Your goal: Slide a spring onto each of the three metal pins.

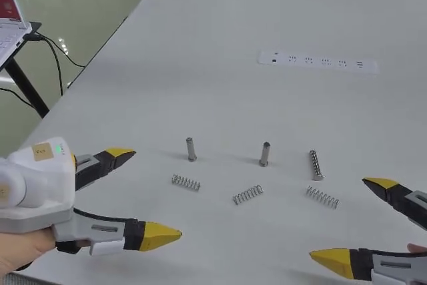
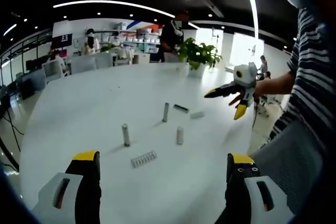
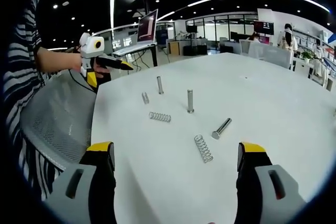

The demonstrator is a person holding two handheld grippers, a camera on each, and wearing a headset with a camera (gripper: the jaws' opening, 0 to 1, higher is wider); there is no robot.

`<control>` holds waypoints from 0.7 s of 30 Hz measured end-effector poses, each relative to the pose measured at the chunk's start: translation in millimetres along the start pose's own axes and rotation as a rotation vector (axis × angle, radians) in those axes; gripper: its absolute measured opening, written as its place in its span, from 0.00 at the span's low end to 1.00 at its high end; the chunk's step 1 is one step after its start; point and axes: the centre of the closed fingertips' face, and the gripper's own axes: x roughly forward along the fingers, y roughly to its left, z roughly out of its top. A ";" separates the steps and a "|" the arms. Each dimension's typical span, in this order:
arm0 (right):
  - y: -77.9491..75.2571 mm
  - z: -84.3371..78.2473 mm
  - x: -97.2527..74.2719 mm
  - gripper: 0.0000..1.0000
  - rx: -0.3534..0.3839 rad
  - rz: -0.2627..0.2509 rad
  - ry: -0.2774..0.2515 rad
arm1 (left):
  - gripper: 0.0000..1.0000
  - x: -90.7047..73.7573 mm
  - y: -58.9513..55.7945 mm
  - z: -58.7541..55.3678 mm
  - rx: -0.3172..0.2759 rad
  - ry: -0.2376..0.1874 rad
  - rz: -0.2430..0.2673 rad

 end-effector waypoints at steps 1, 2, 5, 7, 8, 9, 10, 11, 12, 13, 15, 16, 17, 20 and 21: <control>-0.1 -0.3 -0.1 0.98 0.001 0.000 0.000 | 0.98 0.2 1.9 0.1 0.002 -0.001 0.005; -0.1 -0.6 -0.2 0.98 0.001 -0.001 0.001 | 0.98 0.2 3.2 0.4 0.005 0.000 0.009; -0.1 -1.5 -0.2 0.98 0.004 -0.002 0.002 | 0.98 0.4 7.6 4.3 0.011 -0.004 0.013; -0.5 -1.9 0.0 0.97 0.006 -0.005 0.002 | 0.98 0.9 11.7 6.4 0.021 -0.001 0.018; -0.6 -2.0 0.1 0.97 0.007 -0.006 0.002 | 0.98 0.9 13.5 7.2 0.024 0.001 0.021; -0.6 -1.8 0.2 0.97 0.007 -0.006 0.001 | 0.98 0.9 15.3 8.3 0.028 0.001 0.025; -0.7 -1.4 0.4 0.97 0.007 -0.007 0.000 | 0.98 0.5 17.2 10.3 0.030 -0.004 0.028; -0.9 -0.9 0.4 0.97 0.007 -0.008 -0.002 | 0.98 0.5 18.1 11.3 0.029 -0.007 0.029; -0.9 -0.4 0.4 0.97 0.008 -0.009 -0.003 | 0.98 0.9 19.0 12.2 0.027 -0.009 0.029; -1.1 0.1 0.3 0.97 0.009 -0.010 -0.005 | 0.98 1.2 19.6 12.5 0.028 -0.010 0.031; -1.7 -0.5 0.4 0.96 0.010 -0.013 -0.005 | 0.98 2.6 19.5 12.4 0.029 -0.008 0.027; -2.0 -0.8 0.2 0.96 0.010 -0.014 -0.004 | 0.98 3.5 18.9 12.3 0.031 -0.007 0.025; -2.3 -1.1 0.0 0.96 0.010 -0.015 -0.002 | 0.98 4.1 18.3 12.3 0.033 -0.006 0.023; -4.1 -2.2 -1.8 0.96 0.014 -0.017 -0.002 | 0.98 5.7 16.1 12.1 0.031 -0.006 0.014; -4.3 -2.5 -2.2 0.96 0.014 -0.017 -0.002 | 0.98 6.3 15.3 11.7 0.033 -0.005 0.011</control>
